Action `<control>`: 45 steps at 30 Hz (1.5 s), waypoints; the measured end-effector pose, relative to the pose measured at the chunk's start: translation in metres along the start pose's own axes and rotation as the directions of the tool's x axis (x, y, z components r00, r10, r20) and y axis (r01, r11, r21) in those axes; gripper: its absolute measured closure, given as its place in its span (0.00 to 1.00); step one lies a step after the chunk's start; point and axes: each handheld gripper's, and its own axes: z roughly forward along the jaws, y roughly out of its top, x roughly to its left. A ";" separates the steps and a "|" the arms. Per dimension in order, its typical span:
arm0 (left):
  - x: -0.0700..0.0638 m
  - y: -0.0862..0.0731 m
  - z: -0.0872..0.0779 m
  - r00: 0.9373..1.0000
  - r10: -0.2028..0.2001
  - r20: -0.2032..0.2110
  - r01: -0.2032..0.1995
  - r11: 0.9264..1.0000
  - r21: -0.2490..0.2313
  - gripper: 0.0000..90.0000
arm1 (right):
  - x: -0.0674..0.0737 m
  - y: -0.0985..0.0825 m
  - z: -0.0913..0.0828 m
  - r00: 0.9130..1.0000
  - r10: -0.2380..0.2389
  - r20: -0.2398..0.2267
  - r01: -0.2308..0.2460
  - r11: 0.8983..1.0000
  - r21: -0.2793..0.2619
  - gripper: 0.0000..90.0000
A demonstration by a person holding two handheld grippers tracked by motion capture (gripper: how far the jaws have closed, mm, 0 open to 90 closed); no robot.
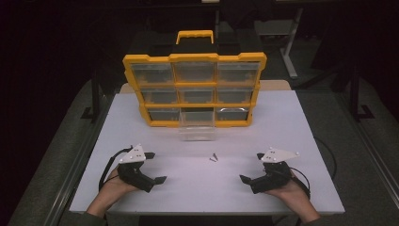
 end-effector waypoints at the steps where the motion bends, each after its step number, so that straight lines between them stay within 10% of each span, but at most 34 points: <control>1: 0.000 0.000 0.000 1.000 -0.002 -0.002 0.002 1.000 0.000 0.00 | 0.000 0.000 0.000 1.000 0.000 0.000 0.000 1.000 -0.001 0.00; 45: 0.002 0.000 -0.004 0.999 -0.035 0.011 0.035 0.999 -0.019 0.00 | -0.007 0.024 0.014 1.000 0.007 -0.007 -0.007 1.000 -0.005 0.00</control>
